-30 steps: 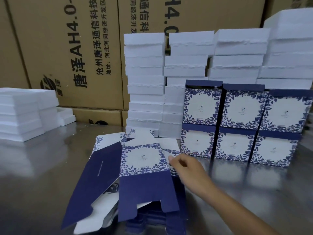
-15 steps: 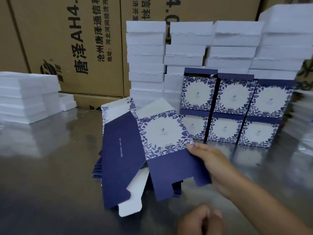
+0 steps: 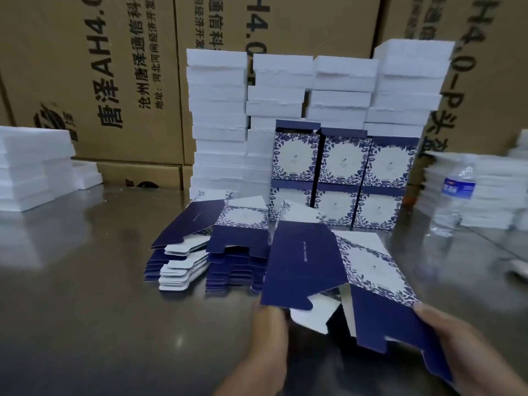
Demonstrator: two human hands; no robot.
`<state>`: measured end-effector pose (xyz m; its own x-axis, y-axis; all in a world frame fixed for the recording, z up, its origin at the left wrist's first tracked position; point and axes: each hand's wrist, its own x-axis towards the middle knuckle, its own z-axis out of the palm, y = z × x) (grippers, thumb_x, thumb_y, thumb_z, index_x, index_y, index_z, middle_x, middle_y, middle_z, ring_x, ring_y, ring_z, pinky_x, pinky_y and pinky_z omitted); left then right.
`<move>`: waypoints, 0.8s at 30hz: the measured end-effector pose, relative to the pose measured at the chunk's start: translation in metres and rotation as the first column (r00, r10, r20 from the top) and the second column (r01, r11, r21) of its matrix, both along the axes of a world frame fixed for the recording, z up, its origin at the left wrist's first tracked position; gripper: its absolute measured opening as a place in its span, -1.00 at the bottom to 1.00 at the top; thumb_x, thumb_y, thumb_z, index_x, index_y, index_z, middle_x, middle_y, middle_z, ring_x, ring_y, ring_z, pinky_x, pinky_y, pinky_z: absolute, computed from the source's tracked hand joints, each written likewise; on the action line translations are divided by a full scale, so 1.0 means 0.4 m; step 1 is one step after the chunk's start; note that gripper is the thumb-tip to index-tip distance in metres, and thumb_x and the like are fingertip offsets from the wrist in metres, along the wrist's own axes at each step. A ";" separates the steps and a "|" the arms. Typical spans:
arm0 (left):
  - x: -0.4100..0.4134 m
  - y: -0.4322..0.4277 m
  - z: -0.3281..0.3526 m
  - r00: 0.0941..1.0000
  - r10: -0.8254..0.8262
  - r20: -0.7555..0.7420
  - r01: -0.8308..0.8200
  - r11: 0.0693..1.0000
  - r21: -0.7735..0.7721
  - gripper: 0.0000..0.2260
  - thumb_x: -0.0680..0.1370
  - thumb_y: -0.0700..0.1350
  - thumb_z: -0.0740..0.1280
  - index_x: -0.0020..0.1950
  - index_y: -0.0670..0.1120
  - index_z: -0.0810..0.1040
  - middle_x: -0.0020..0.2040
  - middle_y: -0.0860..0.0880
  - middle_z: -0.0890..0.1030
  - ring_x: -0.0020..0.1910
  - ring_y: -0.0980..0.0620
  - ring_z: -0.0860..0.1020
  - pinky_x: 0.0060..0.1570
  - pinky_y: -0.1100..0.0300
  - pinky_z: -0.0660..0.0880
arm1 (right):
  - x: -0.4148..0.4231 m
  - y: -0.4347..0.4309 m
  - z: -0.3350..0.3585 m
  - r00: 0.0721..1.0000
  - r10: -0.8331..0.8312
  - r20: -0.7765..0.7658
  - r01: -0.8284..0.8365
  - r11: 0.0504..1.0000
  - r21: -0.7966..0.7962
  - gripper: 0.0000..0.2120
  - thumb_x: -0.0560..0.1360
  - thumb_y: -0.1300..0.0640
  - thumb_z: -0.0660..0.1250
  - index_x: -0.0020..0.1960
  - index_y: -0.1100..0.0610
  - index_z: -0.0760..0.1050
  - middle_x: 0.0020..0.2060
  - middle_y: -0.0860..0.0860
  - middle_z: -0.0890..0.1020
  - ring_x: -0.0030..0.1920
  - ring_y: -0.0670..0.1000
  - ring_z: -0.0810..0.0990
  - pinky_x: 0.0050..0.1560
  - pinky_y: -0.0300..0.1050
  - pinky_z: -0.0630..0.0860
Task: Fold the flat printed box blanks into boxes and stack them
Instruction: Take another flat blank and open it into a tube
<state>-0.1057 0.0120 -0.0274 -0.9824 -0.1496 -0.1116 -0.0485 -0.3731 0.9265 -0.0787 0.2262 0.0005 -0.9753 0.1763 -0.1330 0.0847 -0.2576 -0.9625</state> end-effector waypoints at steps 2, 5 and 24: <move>-0.009 -0.017 0.017 0.999 -0.023 0.028 0.014 0.962 0.273 -0.69 0.67 -0.05 0.06 -0.04 -0.14 0.55 -0.30 -0.10 0.67 -0.16 -0.11 0.58 -0.11 -0.03 0.52 | 0.011 0.019 -0.011 0.996 -0.072 -0.056 0.080 0.982 0.168 -0.80 0.52 0.29 0.23 -0.04 0.42 0.55 -0.35 0.24 0.61 -0.44 0.08 0.52 -0.44 -0.17 0.46; -0.003 -0.048 0.035 0.994 -0.100 0.045 0.073 0.910 0.408 -0.53 0.65 0.12 -0.01 0.05 -0.18 0.55 -0.15 -0.16 0.70 -0.07 -0.12 0.62 -0.13 0.02 0.51 | 0.014 0.018 -0.030 0.986 -0.088 -0.142 0.126 0.951 0.282 -0.74 0.54 0.23 0.27 -0.27 0.28 0.60 -0.48 0.17 0.59 -0.56 0.01 0.48 -0.57 -0.32 0.35; 0.040 -0.131 0.020 0.990 -0.049 -0.131 -0.037 0.811 -0.584 -0.60 0.64 0.06 0.13 -0.11 -0.22 0.58 -0.17 -0.04 0.64 -0.21 0.01 0.55 -0.13 0.18 0.40 | 0.007 0.023 -0.052 0.952 0.052 -0.302 0.116 0.853 0.510 -0.63 0.61 0.14 0.18 -0.31 0.31 0.43 -0.35 0.14 0.49 -0.26 0.02 0.39 -0.19 -0.10 0.26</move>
